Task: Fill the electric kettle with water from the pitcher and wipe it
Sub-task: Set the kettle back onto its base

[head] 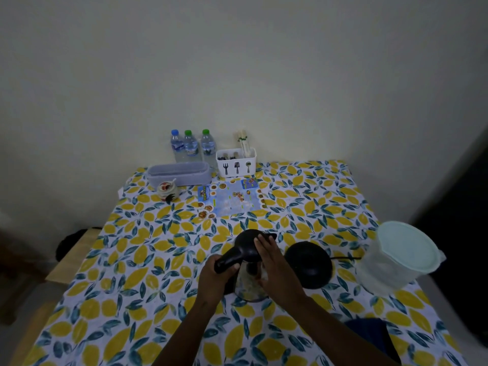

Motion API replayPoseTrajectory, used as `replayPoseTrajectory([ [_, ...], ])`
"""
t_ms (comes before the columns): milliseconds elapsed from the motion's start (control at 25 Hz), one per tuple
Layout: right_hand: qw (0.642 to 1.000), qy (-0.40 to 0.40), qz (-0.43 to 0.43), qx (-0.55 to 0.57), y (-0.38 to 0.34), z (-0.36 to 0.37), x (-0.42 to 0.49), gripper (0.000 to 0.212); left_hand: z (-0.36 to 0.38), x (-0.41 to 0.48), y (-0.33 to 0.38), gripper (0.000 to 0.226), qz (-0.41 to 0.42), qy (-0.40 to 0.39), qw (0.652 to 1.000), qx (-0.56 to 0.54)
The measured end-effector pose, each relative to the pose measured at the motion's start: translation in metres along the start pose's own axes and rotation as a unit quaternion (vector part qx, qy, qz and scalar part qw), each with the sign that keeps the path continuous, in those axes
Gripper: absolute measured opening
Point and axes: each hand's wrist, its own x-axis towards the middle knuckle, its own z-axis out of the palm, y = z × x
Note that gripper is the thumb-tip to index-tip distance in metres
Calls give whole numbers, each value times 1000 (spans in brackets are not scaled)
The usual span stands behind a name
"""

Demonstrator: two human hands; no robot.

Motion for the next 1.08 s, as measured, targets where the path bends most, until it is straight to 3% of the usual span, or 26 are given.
replayPoseTrajectory([
  [160,997,60,41,-8,8,-5,-12,96,14,3,16,21,11,-22,999,-25],
  [440,980,154,119,-44,39,-58,-23,104,66,33,66,28,47,-121,991,-34],
  [640,970,160,167,-69,78,-71,-33,111,114,57,77,34,40,-179,983,-21],
  [1080,970,165,166,-72,97,-66,-26,106,132,76,63,34,73,-183,977,75],
])
